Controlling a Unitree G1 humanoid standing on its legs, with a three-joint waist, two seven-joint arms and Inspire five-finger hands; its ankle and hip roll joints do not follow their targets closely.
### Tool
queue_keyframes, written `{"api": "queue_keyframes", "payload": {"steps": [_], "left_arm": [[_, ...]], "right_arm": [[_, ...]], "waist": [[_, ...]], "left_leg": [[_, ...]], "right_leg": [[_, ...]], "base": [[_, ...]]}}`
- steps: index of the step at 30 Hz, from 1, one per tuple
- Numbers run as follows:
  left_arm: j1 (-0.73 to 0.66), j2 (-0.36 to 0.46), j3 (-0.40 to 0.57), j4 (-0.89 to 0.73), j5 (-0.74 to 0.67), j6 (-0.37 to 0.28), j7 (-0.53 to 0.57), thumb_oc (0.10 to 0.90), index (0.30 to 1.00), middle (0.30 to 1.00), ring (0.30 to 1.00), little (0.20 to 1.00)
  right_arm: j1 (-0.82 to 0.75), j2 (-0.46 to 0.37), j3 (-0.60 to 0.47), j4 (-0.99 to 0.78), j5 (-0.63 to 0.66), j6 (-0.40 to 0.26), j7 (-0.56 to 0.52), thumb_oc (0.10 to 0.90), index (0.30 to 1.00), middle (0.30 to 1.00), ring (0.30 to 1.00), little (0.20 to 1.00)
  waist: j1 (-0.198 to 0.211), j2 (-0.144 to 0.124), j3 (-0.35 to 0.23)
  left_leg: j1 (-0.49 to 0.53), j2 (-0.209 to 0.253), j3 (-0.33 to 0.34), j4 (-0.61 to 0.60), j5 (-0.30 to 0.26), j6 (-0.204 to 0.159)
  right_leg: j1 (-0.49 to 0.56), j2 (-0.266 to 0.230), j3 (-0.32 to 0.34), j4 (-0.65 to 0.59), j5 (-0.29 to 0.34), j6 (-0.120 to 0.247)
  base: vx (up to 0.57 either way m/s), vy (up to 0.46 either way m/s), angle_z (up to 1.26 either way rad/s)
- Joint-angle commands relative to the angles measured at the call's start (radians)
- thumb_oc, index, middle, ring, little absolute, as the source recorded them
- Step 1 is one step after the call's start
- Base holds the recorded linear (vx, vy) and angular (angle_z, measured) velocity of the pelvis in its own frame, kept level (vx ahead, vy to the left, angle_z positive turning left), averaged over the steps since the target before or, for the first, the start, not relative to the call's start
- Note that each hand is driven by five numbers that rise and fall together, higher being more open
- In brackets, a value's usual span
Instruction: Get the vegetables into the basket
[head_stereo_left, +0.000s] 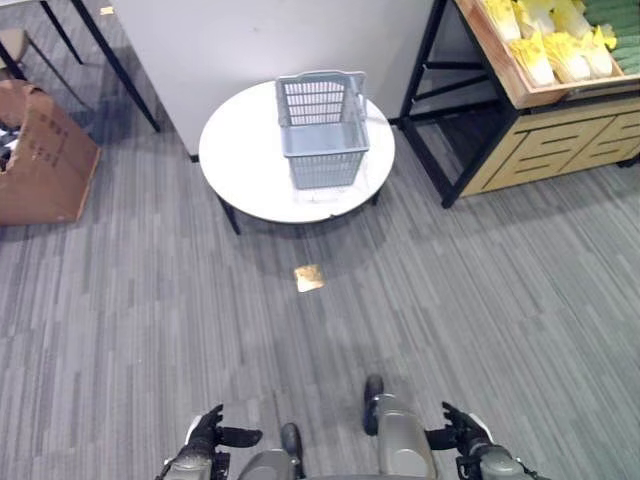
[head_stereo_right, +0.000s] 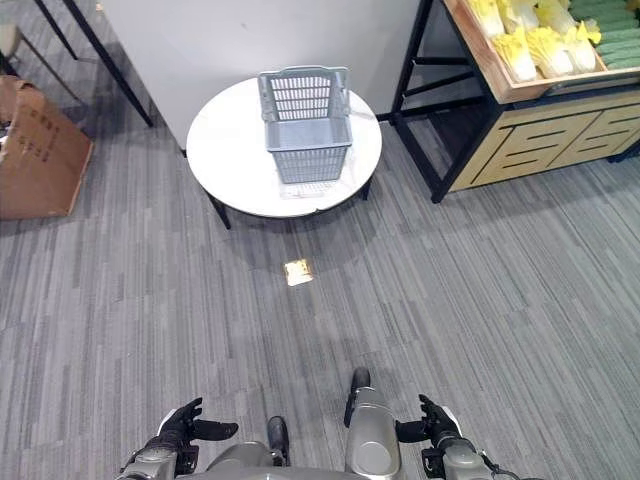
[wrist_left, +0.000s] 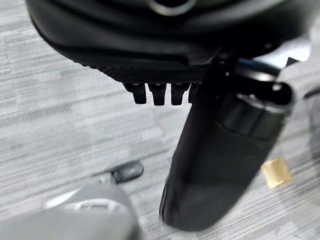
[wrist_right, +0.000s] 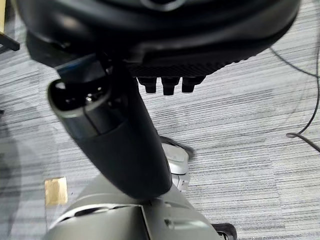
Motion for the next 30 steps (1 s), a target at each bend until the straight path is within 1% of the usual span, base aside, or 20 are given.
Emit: {"api": "queue_keyframes", "payload": {"steps": [1,3,4,5,6,7,9,10,11,12,13,14,15,16,17,19,23,24,26,30], "left_arm": [[-0.015,0.030,-0.013,-0.041,-0.011,-0.023,-0.004,0.900,1.000,1.000,1.000,1.000],[-0.023,0.032,-0.021,-0.053,-0.021,-0.021,-0.004,0.900,1.000,1.000,1.000,1.000],[-0.028,0.033,-0.024,-0.058,-0.029,-0.023,-0.004,0.900,1.000,1.000,1.000,1.000],[-0.033,0.036,-0.026,-0.066,-0.035,-0.026,-0.001,0.900,1.000,1.000,1.000,1.000],[-0.043,0.042,-0.032,-0.077,-0.047,-0.027,0.002,0.900,1.000,1.000,1.000,1.000],[-0.043,0.042,-0.032,-0.077,-0.047,-0.027,0.002,0.900,1.000,1.000,1.000,1.000],[-0.048,0.042,-0.042,-0.087,-0.057,-0.033,0.005,0.900,1.000,1.000,1.000,1.000],[-0.044,0.043,-0.046,-0.091,-0.055,-0.039,0.009,0.900,1.000,1.000,1.000,1.000],[-0.044,0.043,-0.046,-0.091,-0.055,-0.039,0.009,0.900,1.000,1.000,1.000,1.000],[-0.036,0.045,-0.052,-0.095,-0.054,-0.041,0.013,0.900,1.000,1.000,1.000,1.000],[-0.035,0.045,-0.052,-0.095,-0.054,-0.041,0.013,0.900,1.000,1.000,1.000,1.000],[-0.032,0.047,-0.048,-0.090,-0.052,-0.043,0.015,0.900,1.000,1.000,1.000,1.000],[-0.025,0.046,-0.042,-0.083,-0.048,-0.042,0.016,0.900,1.000,1.000,1.000,1.000],[-0.021,0.046,-0.037,-0.071,-0.046,-0.040,0.013,0.900,1.000,1.000,1.000,1.000],[-0.008,0.050,-0.032,-0.055,-0.034,-0.033,0.005,0.900,1.000,1.000,1.000,1.000],[-0.005,0.051,-0.032,-0.049,-0.024,-0.031,0.000,0.900,1.000,1.000,1.000,1.000],[-0.010,0.059,-0.026,-0.047,-0.024,-0.024,-0.009,0.900,1.000,1.000,1.000,1.000],[-0.007,0.058,-0.026,-0.054,-0.026,-0.021,-0.012,0.900,1.000,1.000,1.000,1.000],[-0.003,0.057,-0.032,-0.066,-0.022,-0.019,-0.016,0.900,1.000,1.000,1.000,1.000],[-0.010,0.057,-0.031,-0.071,-0.027,-0.019,-0.014,0.900,1.000,1.000,1.000,1.000]], "right_arm": [[-0.054,-0.036,0.032,-0.042,0.009,-0.032,0.010,0.900,1.000,1.000,1.000,1.000],[-0.054,-0.052,0.030,-0.037,0.015,-0.033,0.008,0.900,1.000,1.000,1.000,1.000],[-0.052,-0.057,0.028,-0.035,0.020,-0.034,0.005,0.900,1.000,1.000,1.000,1.000],[-0.048,-0.066,0.028,-0.033,0.018,-0.035,0.003,0.900,1.000,1.000,1.000,1.000],[-0.042,-0.072,0.028,-0.028,0.017,-0.034,-0.005,0.900,1.000,1.000,1.000,1.000],[-0.042,-0.072,0.028,-0.028,0.017,-0.034,-0.005,0.900,1.000,1.000,1.000,1.000],[-0.043,-0.079,0.018,-0.011,0.024,-0.031,-0.012,0.900,1.000,1.000,1.000,1.000],[-0.041,-0.080,0.018,-0.007,0.022,-0.032,-0.017,0.900,1.000,1.000,1.000,1.000],[-0.041,-0.080,0.018,-0.007,0.022,-0.032,-0.017,0.900,1.000,1.000,1.000,1.000],[-0.042,-0.082,0.021,-0.008,0.013,-0.034,-0.019,0.900,1.000,1.000,1.000,1.000],[-0.042,-0.082,0.021,-0.008,0.013,-0.034,-0.019,0.900,1.000,1.000,1.000,1.000],[-0.039,-0.077,0.023,-0.004,0.008,-0.035,-0.022,0.900,1.000,1.000,1.000,1.000],[-0.036,-0.075,0.024,0.001,0.002,-0.035,-0.020,0.900,1.000,1.000,1.000,1.000],[-0.036,-0.072,0.018,0.005,0.005,-0.035,-0.016,0.900,1.000,1.000,1.000,1.000],[-0.031,-0.056,0.012,0.007,0.001,-0.036,-0.016,0.900,1.000,1.000,1.000,1.000],[-0.029,-0.051,0.013,0.007,-0.001,-0.035,-0.012,0.900,1.000,1.000,1.000,1.000],[-0.042,-0.031,0.026,-0.007,-0.009,-0.029,-0.002,0.900,1.000,1.000,1.000,1.000],[-0.054,-0.027,0.030,-0.017,-0.011,-0.026,-0.003,0.900,1.000,1.000,1.000,1.000],[-0.060,-0.027,0.032,-0.034,-0.008,-0.029,-0.004,0.900,1.000,1.000,1.000,1.000],[-0.064,-0.020,0.044,-0.059,-0.013,-0.028,0.000,0.900,1.000,1.000,1.000,1.000]], "waist": [[-0.007,-0.006,0.011],[-0.002,-0.010,0.027],[0.002,-0.018,0.038],[0.011,-0.027,0.053],[0.023,-0.036,0.072],[0.021,-0.038,0.070],[0.036,-0.030,0.078],[0.048,-0.016,0.073],[0.048,-0.017,0.072],[0.073,0.007,0.069],[0.074,0.006,0.071],[0.079,0.025,0.061],[0.090,0.025,0.056],[0.090,0.023,0.047],[0.081,0.016,0.028],[0.082,0.008,0.021],[0.078,-0.018,0.009],[0.085,-0.023,0.013],[0.079,-0.007,0.024],[0.069,0.010,0.031]], "left_leg": [[-0.038,-0.024,-0.075,0.254,0.096,-0.046],[-0.138,-0.001,-0.101,0.449,0.234,-0.088],[-0.187,0.001,-0.105,0.532,0.273,-0.101],[-0.225,0.012,-0.102,0.621,0.294,-0.103],[-0.307,0.023,-0.084,0.634,0.285,-0.085],[-0.309,0.021,-0.085,0.632,0.288,-0.084],[-0.405,0.019,-0.053,0.546,0.244,-0.068],[-0.444,0.036,-0.033,0.408,0.248,-0.059],[-0.444,0.035,-0.032,0.404,0.250,-0.059],[-0.450,0.066,-0.051,0.191,0.303,-0.056],[-0.447,0.066,-0.050,0.189,0.304,-0.056],[-0.439,0.084,-0.053,0.092,0.346,-0.062],[-0.434,0.094,-0.069,0.027,0.386,-0.074],[-0.437,0.093,-0.075,0.052,0.378,-0.072],[-0.409,0.074,-0.047,0.084,0.328,-0.048],[-0.407,0.055,-0.035,0.103,0.311,-0.036],[-0.383,-0.001,0.016,0.147,0.222,0.016],[-0.351,-0.023,0.041,0.165,0.167,0.050],[-0.302,-0.033,0.058,0.166,0.138,0.077],[-0.233,-0.045,0.072,0.142,0.104,0.092]], "right_leg": [[-0.012,0.005,0.022,-0.056,0.099,0.035],[0.020,0.021,0.022,-0.031,0.057,-0.009],[0.037,0.024,0.021,-0.032,0.043,-0.026],[0.057,0.029,0.016,-0.025,0.018,-0.047],[0.099,0.037,0.009,-0.026,-0.011,-0.060],[0.097,0.035,0.008,-0.027,-0.010,-0.059],[0.144,0.045,0.000,-0.039,-0.037,-0.052],[0.167,0.060,0.003,-0.041,-0.071,-0.046],[0.166,0.058,0.003,-0.042,-0.070,-0.045],[0.204,0.081,0.023,-0.032,-0.100,-0.037],[0.205,0.081,0.024,-0.031,-0.101,-0.037],[0.218,0.099,0.030,-0.026,-0.122,-0.034],[0.251,0.100,0.043,-0.023,-0.139,-0.028],[0.272,0.094,0.055,-0.021,-0.144,-0.023],[0.296,0.075,0.075,-0.007,-0.158,-0.003],[0.302,0.058,0.090,0.002,-0.139,0.011],[0.250,0.001,0.143,0.109,0.018,0.050],[0.218,-0.035,0.134,0.213,0.123,0.063],[0.169,-0.044,0.134,0.340,0.189,0.067],[0.071,-0.072,0.067,0.387,0.173,0.058]], "base": [[0.30,-0.233,0.35],[0.23,-0.253,0.27],[0.21,-0.287,0.25],[0.30,-0.330,0.20],[0.26,-0.271,0.26],[0.25,-0.191,0.27],[0.32,-0.042,0.49],[0.33,0.023,0.48],[0.52,0.155,0.13],[0.31,0.113,-0.32],[0.47,0.175,-0.39],[0.36,0.123,-0.66],[0.51,0.176,-0.62],[0.65,0.266,-0.86],[0.60,0.297,-0.53],[0.37,0.220,-0.48],[0.30,0.245,-0.24],[0.41,0.387,-0.23],[0.31,0.303,-0.19],[0.24,0.180,-0.05]]}}
